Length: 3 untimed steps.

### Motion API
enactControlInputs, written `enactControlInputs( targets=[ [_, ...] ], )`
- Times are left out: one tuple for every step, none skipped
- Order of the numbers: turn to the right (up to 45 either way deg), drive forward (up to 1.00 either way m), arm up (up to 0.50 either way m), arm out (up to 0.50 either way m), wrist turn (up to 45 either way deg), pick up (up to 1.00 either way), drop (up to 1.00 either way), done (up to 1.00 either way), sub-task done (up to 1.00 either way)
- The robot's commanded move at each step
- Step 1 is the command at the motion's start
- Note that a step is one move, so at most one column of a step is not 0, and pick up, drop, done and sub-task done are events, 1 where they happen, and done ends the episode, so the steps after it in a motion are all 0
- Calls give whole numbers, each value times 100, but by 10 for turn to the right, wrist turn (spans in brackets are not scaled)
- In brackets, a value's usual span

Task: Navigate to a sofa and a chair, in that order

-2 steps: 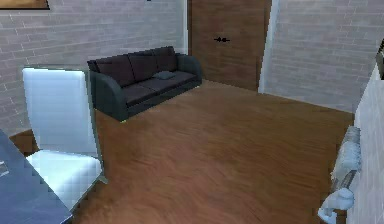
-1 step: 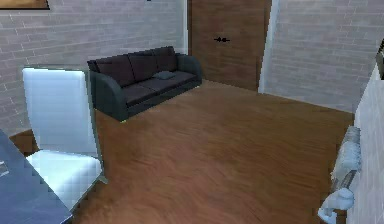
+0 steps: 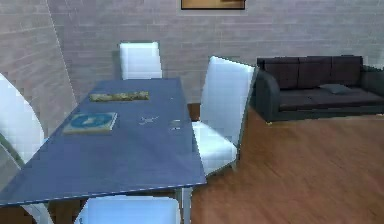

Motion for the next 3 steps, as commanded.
enactControlInputs(
  targets=[
    [450, 0, 0, 0, 0, 0, 0, 0, 0],
    [-450, 0, 0, 0, 0, 0, 0, 0, 0],
    [450, 0, 0, 0, 0, 0, 0, 0, 0]
  ],
)
